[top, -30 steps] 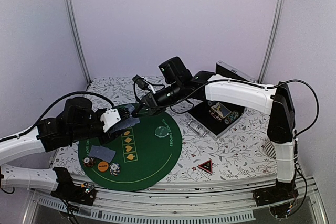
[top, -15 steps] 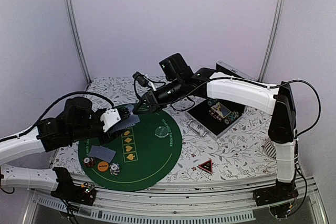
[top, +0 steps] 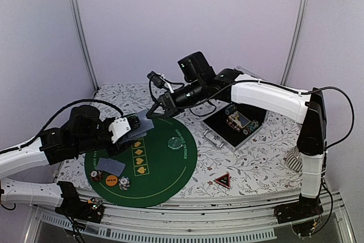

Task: Distribute texas hold em gaming equipment
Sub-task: Pick up the poker card from the face-down deck piles, then flop the poker card in the community card area.

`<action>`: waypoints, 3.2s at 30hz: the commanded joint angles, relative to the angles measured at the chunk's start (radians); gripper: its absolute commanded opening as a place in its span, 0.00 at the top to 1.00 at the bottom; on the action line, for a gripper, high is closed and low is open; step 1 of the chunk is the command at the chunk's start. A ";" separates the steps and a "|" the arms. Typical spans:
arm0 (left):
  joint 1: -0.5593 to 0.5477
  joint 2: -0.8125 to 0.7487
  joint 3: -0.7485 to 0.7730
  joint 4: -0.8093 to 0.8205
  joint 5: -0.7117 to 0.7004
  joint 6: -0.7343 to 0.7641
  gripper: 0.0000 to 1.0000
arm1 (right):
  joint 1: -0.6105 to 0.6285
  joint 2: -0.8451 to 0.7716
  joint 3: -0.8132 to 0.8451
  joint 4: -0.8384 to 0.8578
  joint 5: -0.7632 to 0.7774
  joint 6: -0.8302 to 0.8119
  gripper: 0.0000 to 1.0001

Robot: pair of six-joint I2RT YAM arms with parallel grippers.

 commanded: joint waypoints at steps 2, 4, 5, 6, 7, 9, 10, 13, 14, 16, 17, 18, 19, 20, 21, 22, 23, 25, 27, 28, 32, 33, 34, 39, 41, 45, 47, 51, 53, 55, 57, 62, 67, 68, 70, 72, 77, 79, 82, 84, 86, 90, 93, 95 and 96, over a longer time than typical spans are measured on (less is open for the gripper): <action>-0.003 -0.009 -0.001 0.025 -0.018 -0.014 0.43 | -0.014 -0.072 -0.015 0.001 -0.010 -0.022 0.98; -0.004 -0.009 -0.001 0.025 -0.023 -0.014 0.43 | -0.016 -0.076 -0.017 0.000 -0.013 -0.025 0.98; -0.005 -0.009 -0.002 0.025 -0.023 -0.013 0.43 | -0.018 -0.079 -0.019 0.001 -0.014 -0.025 0.98; -0.005 -0.009 -0.002 0.025 -0.026 -0.013 0.43 | -0.022 -0.083 -0.022 0.002 -0.015 -0.024 0.98; -0.003 -0.009 -0.002 0.025 -0.031 -0.012 0.43 | -0.025 -0.090 -0.025 0.002 -0.015 -0.023 0.98; -0.005 -0.007 -0.002 0.028 -0.043 -0.012 0.43 | -0.036 -0.109 -0.034 0.002 -0.014 -0.022 0.98; -0.004 -0.007 -0.002 0.031 -0.054 -0.013 0.43 | -0.042 -0.119 -0.040 0.002 -0.013 -0.022 0.98; -0.004 -0.004 -0.003 0.035 -0.077 -0.012 0.43 | -0.057 -0.151 -0.057 0.002 0.005 -0.020 0.98; -0.004 -0.003 -0.003 0.035 -0.081 -0.013 0.43 | -0.061 -0.160 -0.065 0.002 0.011 -0.020 0.98; -0.003 -0.003 -0.002 0.036 -0.086 -0.014 0.43 | -0.072 -0.177 -0.080 0.000 0.023 -0.019 0.98; -0.003 -0.003 -0.002 0.037 -0.088 -0.014 0.43 | -0.078 -0.187 -0.088 -0.001 0.031 -0.017 0.98; -0.002 -0.003 -0.002 0.040 -0.093 -0.014 0.43 | -0.087 -0.198 -0.097 -0.001 0.039 -0.014 0.98; -0.002 -0.003 -0.002 0.042 -0.100 -0.014 0.43 | -0.095 -0.210 -0.108 -0.003 0.049 -0.013 0.98; -0.002 -0.004 -0.001 0.045 -0.111 -0.014 0.43 | -0.104 -0.224 -0.119 -0.006 0.062 -0.010 0.98; -0.002 -0.004 -0.002 0.051 -0.125 -0.013 0.43 | -0.114 -0.238 -0.130 -0.013 0.086 -0.008 0.98; -0.001 -0.005 -0.002 0.055 -0.140 -0.013 0.43 | -0.120 -0.255 -0.140 -0.027 0.123 -0.010 0.98; 0.001 -0.008 -0.003 0.058 -0.153 -0.012 0.43 | -0.123 -0.268 -0.146 -0.055 0.179 -0.018 0.98; 0.005 -0.010 -0.003 0.064 -0.173 -0.016 0.43 | -0.123 -0.278 -0.143 -0.138 0.366 -0.052 0.98; 0.012 -0.013 -0.001 0.071 -0.194 -0.022 0.43 | -0.122 -0.276 -0.162 -0.189 0.455 -0.089 0.98; 0.015 -0.013 0.002 0.075 -0.214 -0.025 0.43 | -0.118 -0.279 -0.191 -0.185 0.464 -0.125 0.98; 0.037 -0.020 0.020 0.081 -0.250 -0.040 0.43 | -0.030 -0.316 -0.380 -0.039 0.524 -0.301 0.98; 0.043 -0.023 0.021 0.082 -0.249 -0.043 0.43 | -0.001 -0.316 -0.425 -0.001 0.530 -0.368 0.98; 0.048 -0.026 0.022 0.084 -0.246 -0.045 0.43 | 0.029 -0.310 -0.449 0.032 0.537 -0.413 0.98; 0.060 -0.033 0.023 0.086 -0.211 -0.057 0.43 | 0.152 -0.170 -0.436 0.142 0.629 -0.688 0.98; 0.062 -0.037 0.021 0.084 -0.213 -0.056 0.43 | 0.195 -0.094 -0.393 0.157 0.632 -0.803 0.98; 0.066 -0.048 0.015 0.088 -0.208 -0.057 0.43 | 0.246 -0.018 -0.398 0.266 0.584 -0.986 0.98; 0.069 -0.049 0.014 0.090 -0.206 -0.057 0.43 | 0.259 -0.014 -0.422 0.335 0.577 -1.051 0.98; 0.073 -0.046 0.010 0.093 -0.195 -0.055 0.43 | 0.281 -0.040 -0.486 0.419 0.492 -1.170 0.98; 0.076 -0.042 0.011 0.096 -0.191 -0.055 0.43 | 0.293 -0.070 -0.575 0.498 0.437 -1.248 0.98; 0.078 -0.041 0.011 0.095 -0.189 -0.056 0.43 | 0.298 -0.105 -0.684 0.579 0.379 -1.374 0.98; 0.079 -0.040 0.011 0.096 -0.187 -0.056 0.43 | 0.298 -0.130 -0.793 0.644 0.326 -1.497 0.98; 0.082 -0.033 0.013 0.097 -0.179 -0.056 0.43 | 0.299 -0.122 -0.847 0.677 0.297 -1.656 0.98; 0.083 -0.027 0.013 0.096 -0.174 -0.057 0.43 | 0.301 -0.115 -0.857 0.679 0.252 -1.795 0.98; 0.083 -0.028 0.012 0.097 -0.172 -0.056 0.43 | 0.302 -0.113 -0.852 0.693 0.248 -1.810 0.98; 0.084 -0.029 0.011 0.096 -0.169 -0.057 0.43 | 0.305 -0.104 -0.832 0.718 0.246 -1.819 0.98; 0.085 -0.029 0.011 0.095 -0.167 -0.056 0.43 | 0.306 -0.086 -0.810 0.731 0.249 -1.846 0.98; 0.086 -0.036 0.010 0.095 -0.167 -0.057 0.43 | 0.306 -0.061 -0.755 0.776 0.232 -1.866 0.98; 0.085 -0.039 0.009 0.095 -0.167 -0.057 0.43 | 0.306 -0.060 -0.733 0.776 0.211 -1.863 0.98; 0.085 -0.040 0.010 0.095 -0.167 -0.059 0.43 | 0.306 -0.047 -0.722 0.776 0.200 -1.874 0.98; 0.085 -0.041 0.010 0.094 -0.169 -0.057 0.43 | 0.305 -0.028 -0.721 0.760 0.211 -1.897 0.98; 0.085 -0.044 0.010 0.094 -0.169 -0.057 0.43 | 0.306 -0.011 -0.722 0.723 0.222 -1.950 0.98; 0.086 -0.043 0.008 0.097 -0.166 -0.056 0.43 | 0.306 0.034 -0.721 0.689 0.237 -2.005 0.98; 0.087 -0.038 0.010 0.096 -0.164 -0.055 0.43 | 0.304 0.060 -0.721 0.681 0.276 -2.037 0.98; 0.086 -0.035 0.011 0.096 -0.161 -0.055 0.43 | 0.299 0.071 -0.721 0.660 0.306 -2.092 0.98; 0.087 -0.033 0.012 0.095 -0.160 -0.055 0.43 | 0.296 0.075 -0.722 0.652 0.320 -2.110 0.98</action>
